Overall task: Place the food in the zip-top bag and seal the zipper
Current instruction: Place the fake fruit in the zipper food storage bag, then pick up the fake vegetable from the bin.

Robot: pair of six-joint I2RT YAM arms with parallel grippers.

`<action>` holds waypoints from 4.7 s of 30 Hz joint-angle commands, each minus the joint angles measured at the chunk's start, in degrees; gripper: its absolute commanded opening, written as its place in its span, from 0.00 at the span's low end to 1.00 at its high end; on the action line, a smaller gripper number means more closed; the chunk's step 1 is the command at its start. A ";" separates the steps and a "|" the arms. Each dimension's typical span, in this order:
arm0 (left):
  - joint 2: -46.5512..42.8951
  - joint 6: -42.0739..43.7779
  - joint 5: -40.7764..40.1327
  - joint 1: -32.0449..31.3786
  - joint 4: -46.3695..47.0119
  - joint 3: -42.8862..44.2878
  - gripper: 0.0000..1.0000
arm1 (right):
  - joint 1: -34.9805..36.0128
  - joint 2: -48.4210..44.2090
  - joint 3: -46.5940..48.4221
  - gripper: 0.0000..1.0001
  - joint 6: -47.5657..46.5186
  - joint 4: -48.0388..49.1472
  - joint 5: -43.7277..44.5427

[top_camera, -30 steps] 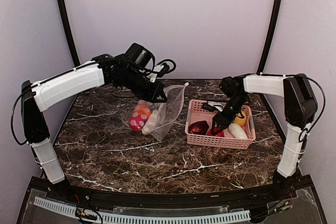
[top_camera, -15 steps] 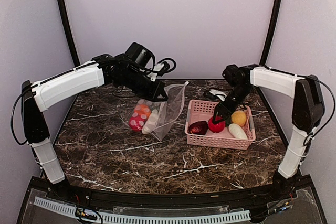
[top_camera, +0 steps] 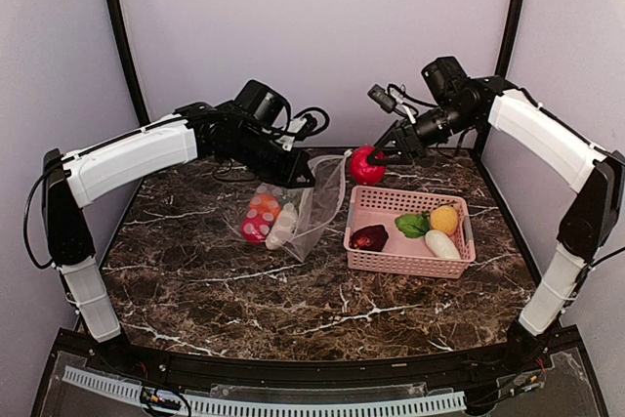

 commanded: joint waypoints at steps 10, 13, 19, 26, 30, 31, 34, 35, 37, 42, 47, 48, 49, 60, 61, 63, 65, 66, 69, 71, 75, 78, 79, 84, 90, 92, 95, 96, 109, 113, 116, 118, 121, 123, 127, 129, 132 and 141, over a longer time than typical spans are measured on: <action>-2.05 -4.06 -0.35 0.21 5.04 -0.20 0.01 | 6.43 5.37 2.21 0.46 8.10 9.84 -12.43; -2.81 -4.24 -0.55 0.24 5.29 -0.21 0.01 | 6.43 5.60 -0.01 0.45 8.13 11.64 -7.71; -3.10 -4.59 -0.75 0.20 5.36 -0.47 0.01 | 6.43 5.67 -2.32 0.45 10.01 14.37 0.22; -2.87 -5.27 -0.17 0.17 6.74 -0.84 0.01 | 6.57 7.94 -0.16 0.46 13.13 14.82 5.90; -2.89 -6.14 0.43 0.19 7.78 -1.25 0.01 | 7.60 9.76 1.94 0.46 13.70 13.82 10.54; -2.97 -6.40 0.47 0.24 8.14 -1.48 0.01 | 7.92 10.22 2.50 0.47 13.80 13.44 12.21; -3.02 -6.80 0.36 0.21 8.79 -2.03 0.01 | 8.55 11.33 4.19 0.49 14.30 12.82 11.40; -3.02 -6.94 0.28 0.24 9.01 -2.23 0.01 | 8.73 11.53 4.69 0.51 14.48 12.85 10.50; -3.02 -7.17 -0.02 0.24 9.29 -2.45 0.01 | 9.49 11.81 5.89 0.57 14.56 12.65 10.63; -3.21 -6.64 -1.30 0.25 9.38 -2.48 0.01 | 10.12 12.19 8.86 0.71 12.83 9.54 7.53; -3.61 -6.37 -2.32 0.68 9.42 -3.16 0.01 | 10.04 8.24 6.48 0.75 10.66 9.36 6.80; -3.62 -6.32 -2.33 0.73 9.44 -3.32 0.01 | 9.99 7.31 6.09 0.74 10.24 9.35 7.04; -3.64 -6.30 -2.33 0.77 9.52 -3.35 0.01 | 9.98 6.34 5.82 0.74 9.76 9.36 7.30; -8.16 -0.77 -8.98 1.39 2.53 2.72 0.01 | 1.28 -4.37 -1.97 0.72 6.10 8.68 9.37; -8.53 -0.32 -9.35 1.44 2.44 2.21 0.01 | -0.36 -4.67 -2.92 0.72 5.77 8.23 9.14; -8.34 0.52 -9.26 1.74 2.02 1.12 0.01 | -2.79 -5.26 -4.79 0.71 4.49 6.98 9.83; -5.95 -0.08 -7.08 1.92 0.27 1.34 0.01 | -3.98 -6.14 -7.08 0.71 2.36 6.06 12.81; -3.84 -0.37 -4.42 1.92 -1.17 1.71 0.01 | -4.28 -6.65 -8.47 0.71 1.37 5.82 14.51; -1.52 -2.11 -0.20 1.67 -1.64 2.47 0.01 | -4.92 -8.89 -12.38 0.71 -0.92 4.80 18.76; -1.82 -2.37 -0.30 1.56 -0.57 2.40 0.01 | -5.19 -9.85 -14.35 0.71 -2.24 3.50 20.60; -2.47 -2.13 -1.08 1.57 0.77 2.69 0.01 | -5.75 -11.35 -18.82 0.70 -4.14 1.34 24.17; -2.24 -2.06 -1.05 1.51 0.90 2.46 0.01 | -5.96 -11.88 -22.14 0.70 -5.13 0.25 26.21; -2.06 -1.99 -1.02 1.49 0.93 2.36 0.01 | -5.96 -11.91 -23.25 0.70 -5.37 0.06 27.12; -1.79 -1.48 -1.78 1.52 0.54 1.69 0.01 | -6.05 -10.52 -26.25 0.67 -4.83 -2.52 29.95; -2.17 -1.28 -1.78 1.54 2.56 -0.19 0.01 | -6.20 -9.12 -29.60 0.66 -3.61 -2.83 33.17; -1.82 -1.19 -1.55 1.51 2.60 0.12 0.01 | -6.26 -8.45 -30.26 0.65 -2.95 -2.56 34.85; -1.64 -1.07 -1.30 1.54 2.43 0.38 0.01 | -6.93 -7.66 -31.81 0.62 -2.20 -2.35 36.31; -1.62 -0.98 -1.37 1.50 2.34 0.35 0.01 | -7.19 -7.44 -32.22 0.62 -2.03 -2.37 36.72; -2.31 -0.83 -1.80 1.48 2.87 -1.58 0.01 | -10.89 -3.71 -33.11 0.56 -0.22 -2.21 36.77; -2.45 -0.83 -1.81 1.54 2.95 -1.77 0.01 | -11.05 -1.90 -33.05 0.56 -0.13 -1.93 36.10; -2.49 -0.83 -1.80 1.54 3.02 -2.08 0.01 | -11.07 -0.68 -32.78 0.55 0.09 -1.58 36.01; -2.57 -0.83 -1.80 1.50 3.06 -2.26 0.01 | -11.06 0.12 -32.51 0.56 0.39 -1.40 35.88; -2.73 -0.83 -1.80 1.51 3.26 -2.63 0.01 | -11.08 1.33 -32.28 0.55 0.61 -1.06 35.77; -2.88 -0.83 -1.80 1.56 3.42 -2.93 0.01 | -11.06 2.02 -32.09 0.55 0.70 -0.94 35.71; -3.14 -0.91 -1.88 1.51 3.64 -3.42 0.01 | -11.07 2.90 -31.60 0.50 0.62 -0.68 35.82; -3.19 -0.92 -1.89 1.49 3.72 -3.52 0.01 | -11.07 2.90 -31.54 0.49 0.51 -0.38 35.96; -3.12 -0.99 -1.80 1.54 3.78 -3.56 0.01 | -11.13 3.45 -31.61 0.49 0.49 0.02 36.38; -3.10 -1.09 -1.72 1.49 4.03 -3.46 0.01 | -11.08 5.32 -30.18 0.52 0.49 0.46 35.42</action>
